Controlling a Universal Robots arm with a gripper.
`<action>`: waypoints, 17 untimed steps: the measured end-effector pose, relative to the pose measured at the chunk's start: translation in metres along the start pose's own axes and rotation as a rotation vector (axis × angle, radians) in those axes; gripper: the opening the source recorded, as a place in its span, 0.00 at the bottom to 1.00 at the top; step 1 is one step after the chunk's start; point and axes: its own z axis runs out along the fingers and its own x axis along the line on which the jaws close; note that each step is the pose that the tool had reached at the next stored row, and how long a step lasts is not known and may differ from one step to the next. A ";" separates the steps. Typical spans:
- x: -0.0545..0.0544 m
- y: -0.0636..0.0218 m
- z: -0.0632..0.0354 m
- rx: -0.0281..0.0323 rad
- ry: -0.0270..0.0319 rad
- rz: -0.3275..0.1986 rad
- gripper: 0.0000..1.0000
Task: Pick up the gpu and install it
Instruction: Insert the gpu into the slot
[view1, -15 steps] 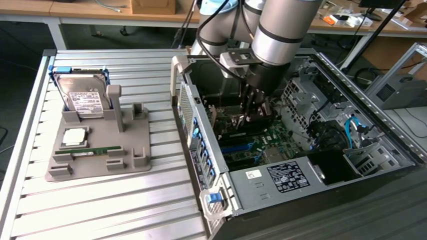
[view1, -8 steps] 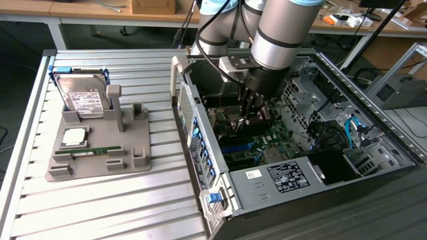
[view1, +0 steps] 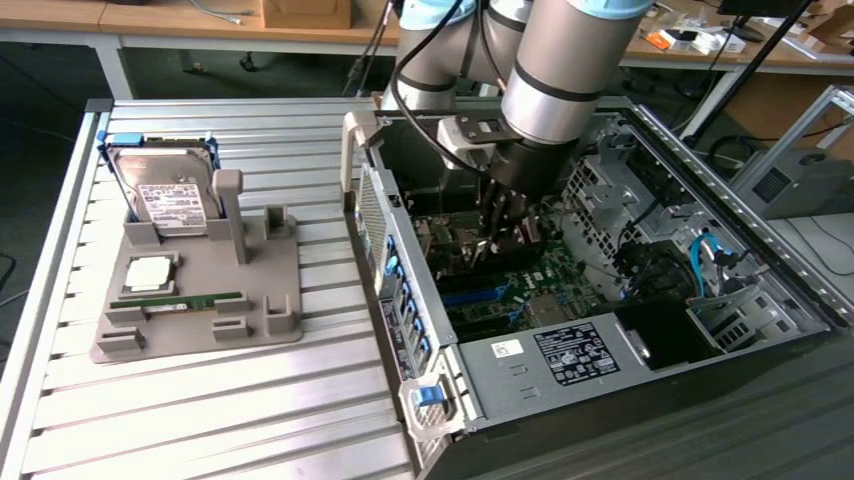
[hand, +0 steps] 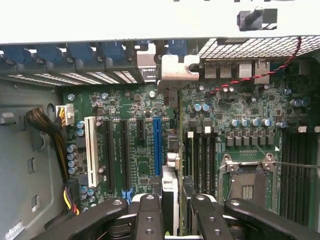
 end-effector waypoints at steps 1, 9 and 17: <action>0.000 0.0003 0.0002 0.0000 0.0001 0.000 0.27; 0.000 0.0025 0.0020 0.0001 0.0001 0.000 0.27; 0.003 0.0054 0.0050 0.0000 0.0005 0.000 0.27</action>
